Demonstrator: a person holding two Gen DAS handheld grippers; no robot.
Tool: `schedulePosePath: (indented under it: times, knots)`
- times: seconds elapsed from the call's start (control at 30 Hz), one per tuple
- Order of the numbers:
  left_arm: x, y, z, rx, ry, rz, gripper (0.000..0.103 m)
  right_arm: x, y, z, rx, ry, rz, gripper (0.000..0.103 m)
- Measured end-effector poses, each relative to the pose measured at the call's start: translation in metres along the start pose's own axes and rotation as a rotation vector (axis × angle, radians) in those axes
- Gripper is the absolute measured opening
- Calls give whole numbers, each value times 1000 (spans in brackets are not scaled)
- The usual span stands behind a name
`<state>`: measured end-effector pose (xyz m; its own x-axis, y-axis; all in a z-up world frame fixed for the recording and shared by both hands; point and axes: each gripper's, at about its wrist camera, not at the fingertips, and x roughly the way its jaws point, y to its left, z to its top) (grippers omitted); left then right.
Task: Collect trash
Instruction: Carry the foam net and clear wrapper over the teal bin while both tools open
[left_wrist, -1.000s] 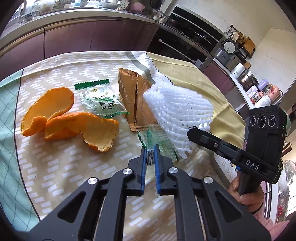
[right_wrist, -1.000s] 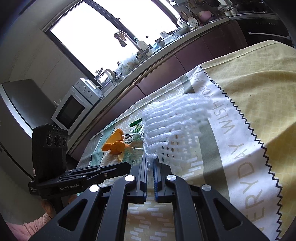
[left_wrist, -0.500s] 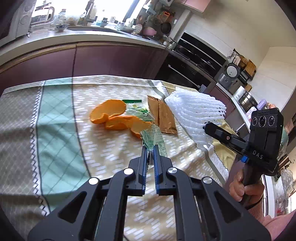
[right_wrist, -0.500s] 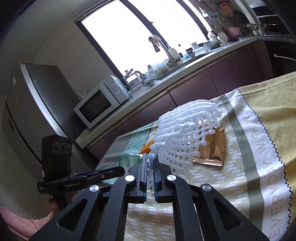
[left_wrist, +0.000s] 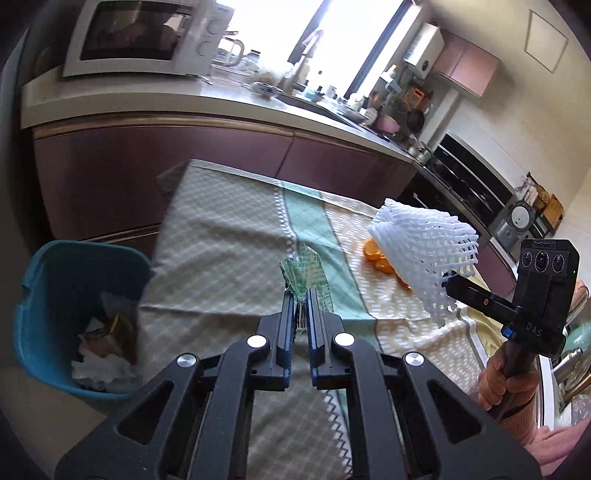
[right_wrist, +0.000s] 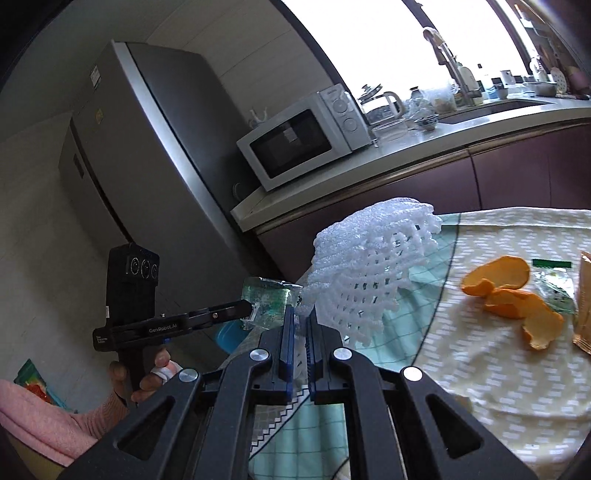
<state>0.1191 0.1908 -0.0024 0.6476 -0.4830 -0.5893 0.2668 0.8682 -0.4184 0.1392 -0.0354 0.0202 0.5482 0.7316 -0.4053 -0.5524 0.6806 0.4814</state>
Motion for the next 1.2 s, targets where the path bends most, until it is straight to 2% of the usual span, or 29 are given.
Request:
schedulePosePath:
  times: [0.23,0.4,0.63,0.93,1.03,1.1,1.2]
  knots:
    - [-57,79,-5,-111,-77,133,7,74,45,11,-72,114,115,5]
    - [-70,134,-11,-196,-75,204,8,131,69,14,-112,204,163,5]
    - [-49,184,-25,-253,-17,294,9,205,84,9,-107,337,163,5]
    - [-16,211,-36,-272,50,363,9,276,88,1,-86,477,113,7]
    - [-7,219,-38,-285,65,371,10,290,88,-6,-77,507,91,8]
    - [-2,222,-39,-290,77,374,12,299,86,-9,-69,530,74,13]
    - [8,224,-42,-289,95,385,12,303,91,-6,-68,532,70,13]
